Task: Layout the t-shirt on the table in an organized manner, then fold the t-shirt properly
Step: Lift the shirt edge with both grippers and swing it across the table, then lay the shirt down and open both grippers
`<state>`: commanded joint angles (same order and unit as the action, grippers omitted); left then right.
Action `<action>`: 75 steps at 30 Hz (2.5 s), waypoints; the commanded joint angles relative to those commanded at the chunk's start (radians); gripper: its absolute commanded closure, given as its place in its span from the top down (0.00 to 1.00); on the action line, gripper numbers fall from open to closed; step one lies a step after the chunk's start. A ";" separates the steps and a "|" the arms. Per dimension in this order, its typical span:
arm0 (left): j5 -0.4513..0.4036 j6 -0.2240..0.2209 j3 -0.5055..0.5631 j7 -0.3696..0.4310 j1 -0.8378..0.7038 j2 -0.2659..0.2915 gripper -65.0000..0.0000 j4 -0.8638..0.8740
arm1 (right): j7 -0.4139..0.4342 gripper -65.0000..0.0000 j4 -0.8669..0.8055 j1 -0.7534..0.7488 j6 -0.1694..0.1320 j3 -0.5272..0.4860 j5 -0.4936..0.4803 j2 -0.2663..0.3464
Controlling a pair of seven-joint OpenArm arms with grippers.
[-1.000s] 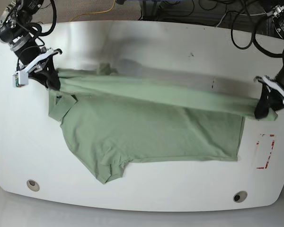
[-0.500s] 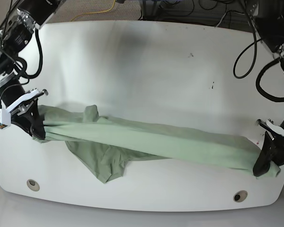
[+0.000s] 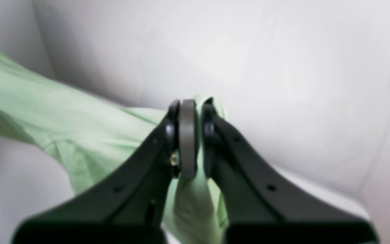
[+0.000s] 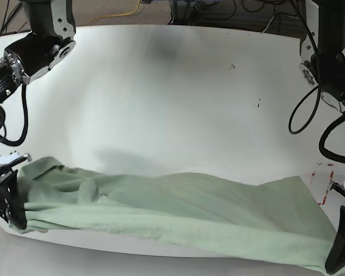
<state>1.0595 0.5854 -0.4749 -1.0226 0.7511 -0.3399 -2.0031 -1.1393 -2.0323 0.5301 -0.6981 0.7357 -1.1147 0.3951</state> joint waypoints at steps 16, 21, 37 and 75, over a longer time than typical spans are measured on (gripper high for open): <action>0.287 -0.003 -0.206 -0.003 0.055 -0.028 0.00 -0.002 | 0.000 0.00 0.000 0.044 0.000 0.103 -0.276 0.130; 0.296 -0.005 -0.249 -0.002 -0.048 -0.046 0.00 0.000 | 0.000 0.00 0.003 -0.035 0.000 0.144 -0.310 0.157; 0.120 -0.003 -0.183 0.000 -0.104 -0.038 0.01 0.035 | 0.006 0.00 0.041 -0.058 0.000 0.052 -0.146 0.091; -0.687 -0.008 0.135 0.281 -0.284 0.020 0.01 0.703 | 0.219 0.04 0.499 -0.054 0.000 -0.239 0.697 -0.218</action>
<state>0.3721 0.5777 -0.3399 -0.7419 0.4672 -0.3199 -1.3004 -0.9198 -1.5336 0.4764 -0.6981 0.4964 -0.4181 0.1772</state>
